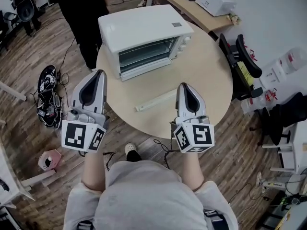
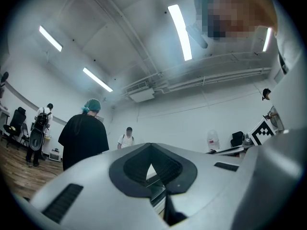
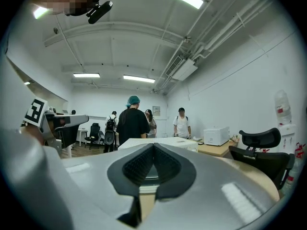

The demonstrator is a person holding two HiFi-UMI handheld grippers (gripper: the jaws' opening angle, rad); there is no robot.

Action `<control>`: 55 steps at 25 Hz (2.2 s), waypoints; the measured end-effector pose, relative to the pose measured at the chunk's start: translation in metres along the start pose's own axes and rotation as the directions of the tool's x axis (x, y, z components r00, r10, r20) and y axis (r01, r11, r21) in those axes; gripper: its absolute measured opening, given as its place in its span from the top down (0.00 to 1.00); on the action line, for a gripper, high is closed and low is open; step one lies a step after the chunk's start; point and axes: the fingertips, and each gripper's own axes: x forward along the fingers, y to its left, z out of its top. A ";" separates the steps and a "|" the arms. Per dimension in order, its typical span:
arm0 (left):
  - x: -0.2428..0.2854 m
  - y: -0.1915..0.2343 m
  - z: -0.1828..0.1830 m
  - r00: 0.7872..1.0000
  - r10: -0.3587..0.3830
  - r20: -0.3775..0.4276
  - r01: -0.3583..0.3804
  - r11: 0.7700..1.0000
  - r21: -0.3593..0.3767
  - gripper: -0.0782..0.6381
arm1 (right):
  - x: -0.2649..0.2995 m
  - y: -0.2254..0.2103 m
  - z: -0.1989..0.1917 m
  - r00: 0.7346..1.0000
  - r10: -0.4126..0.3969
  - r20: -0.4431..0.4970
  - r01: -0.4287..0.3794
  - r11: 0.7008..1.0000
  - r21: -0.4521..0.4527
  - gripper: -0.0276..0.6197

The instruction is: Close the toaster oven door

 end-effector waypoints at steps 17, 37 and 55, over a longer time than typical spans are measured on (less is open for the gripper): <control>-0.022 -0.013 -0.034 0.997 0.024 -0.077 -0.026 0.999 -0.026 0.88 | -0.023 0.022 -0.159 0.931 0.090 -0.353 -0.056 0.993 0.105 0.94; -0.067 -0.005 -0.044 0.984 0.106 -0.141 -0.107 0.994 0.004 0.88 | -0.021 0.065 -0.303 0.790 0.211 -0.575 -0.097 0.970 0.222 0.80; -0.084 0.035 -0.051 0.968 0.180 -0.175 -0.176 0.984 0.039 0.88 | 0.014 0.074 -0.337 0.786 0.135 -0.604 -0.075 0.989 0.125 0.75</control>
